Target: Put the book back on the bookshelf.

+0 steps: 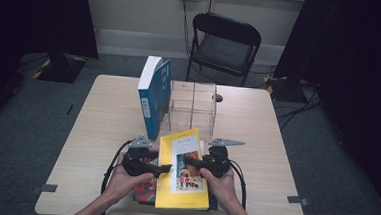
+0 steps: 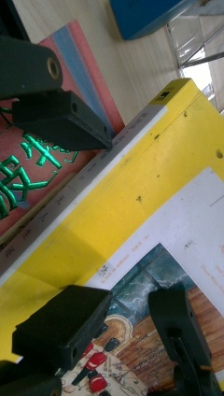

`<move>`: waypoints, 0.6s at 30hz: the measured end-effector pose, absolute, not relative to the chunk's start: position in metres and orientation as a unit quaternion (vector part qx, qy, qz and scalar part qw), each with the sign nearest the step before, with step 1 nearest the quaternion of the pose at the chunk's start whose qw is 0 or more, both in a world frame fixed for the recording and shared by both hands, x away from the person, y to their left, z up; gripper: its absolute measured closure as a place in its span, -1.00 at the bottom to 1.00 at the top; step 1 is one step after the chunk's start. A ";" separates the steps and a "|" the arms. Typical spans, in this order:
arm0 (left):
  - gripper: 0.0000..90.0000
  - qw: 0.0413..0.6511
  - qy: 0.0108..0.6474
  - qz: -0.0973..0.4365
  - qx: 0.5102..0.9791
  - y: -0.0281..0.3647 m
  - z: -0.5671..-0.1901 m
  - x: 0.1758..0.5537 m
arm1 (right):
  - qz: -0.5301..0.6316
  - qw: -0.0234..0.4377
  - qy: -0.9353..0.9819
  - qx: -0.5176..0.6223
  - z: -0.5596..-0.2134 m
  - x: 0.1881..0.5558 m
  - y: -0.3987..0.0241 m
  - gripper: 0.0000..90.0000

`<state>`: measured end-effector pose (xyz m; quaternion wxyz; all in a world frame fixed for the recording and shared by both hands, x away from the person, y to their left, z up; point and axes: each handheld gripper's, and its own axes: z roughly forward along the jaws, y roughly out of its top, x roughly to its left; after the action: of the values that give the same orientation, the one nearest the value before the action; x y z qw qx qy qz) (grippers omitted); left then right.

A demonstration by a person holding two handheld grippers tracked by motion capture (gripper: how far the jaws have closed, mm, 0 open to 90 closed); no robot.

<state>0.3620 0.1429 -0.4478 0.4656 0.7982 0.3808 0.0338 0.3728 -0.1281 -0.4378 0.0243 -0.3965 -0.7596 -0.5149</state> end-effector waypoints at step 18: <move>-0.63 0.488 0.355 -0.013 0.798 0.138 -0.447 0.363 | -0.538 0.003 -0.761 -0.362 -0.425 0.356 -0.131 0.78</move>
<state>0.3628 0.1380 -0.4467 0.4877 0.7976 0.3547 -0.0125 0.3560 -0.1308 -0.4248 0.0032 -0.3624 -0.7613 -0.5376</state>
